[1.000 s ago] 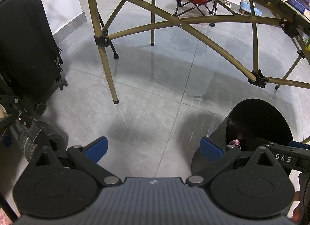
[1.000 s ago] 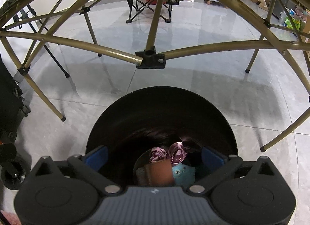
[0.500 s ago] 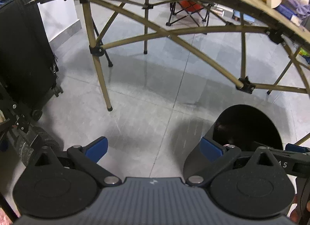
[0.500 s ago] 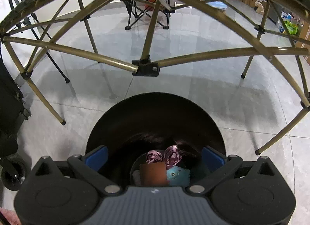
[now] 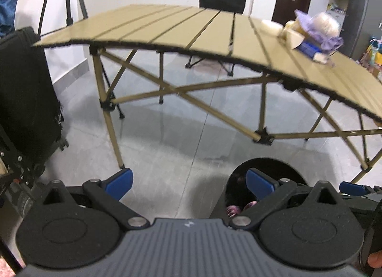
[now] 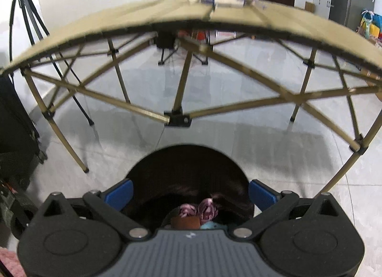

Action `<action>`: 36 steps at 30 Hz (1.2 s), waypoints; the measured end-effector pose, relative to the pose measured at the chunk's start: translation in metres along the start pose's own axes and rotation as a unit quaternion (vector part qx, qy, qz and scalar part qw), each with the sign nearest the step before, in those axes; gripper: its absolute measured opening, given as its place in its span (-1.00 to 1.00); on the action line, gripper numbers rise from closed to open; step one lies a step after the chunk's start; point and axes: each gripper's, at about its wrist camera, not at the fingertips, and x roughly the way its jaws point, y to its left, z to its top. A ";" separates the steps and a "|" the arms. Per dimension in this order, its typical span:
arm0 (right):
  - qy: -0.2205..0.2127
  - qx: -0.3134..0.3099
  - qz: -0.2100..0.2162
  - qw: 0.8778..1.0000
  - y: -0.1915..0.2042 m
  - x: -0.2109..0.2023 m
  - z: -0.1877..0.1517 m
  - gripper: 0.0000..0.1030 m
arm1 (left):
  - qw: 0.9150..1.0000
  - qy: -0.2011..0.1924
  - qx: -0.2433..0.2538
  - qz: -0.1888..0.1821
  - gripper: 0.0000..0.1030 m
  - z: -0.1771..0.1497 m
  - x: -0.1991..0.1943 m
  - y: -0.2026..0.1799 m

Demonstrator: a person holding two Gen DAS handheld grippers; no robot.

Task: Collect trash
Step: 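Bring both tools back up to the remaining items on the table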

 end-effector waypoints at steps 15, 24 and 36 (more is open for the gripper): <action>-0.107 -0.005 -0.001 0.994 -0.027 -0.080 0.034 1.00 | 0.996 -0.082 0.013 -0.030 1.00 0.042 -0.045 -0.040; -0.170 0.010 -0.005 0.985 -0.054 -0.102 0.069 1.00 | 0.992 -0.116 0.010 -0.047 1.00 0.077 -0.048 -0.071; -0.210 0.024 -0.008 0.977 -0.091 -0.089 0.115 1.00 | 0.990 -0.136 0.012 -0.047 1.00 0.126 -0.023 -0.115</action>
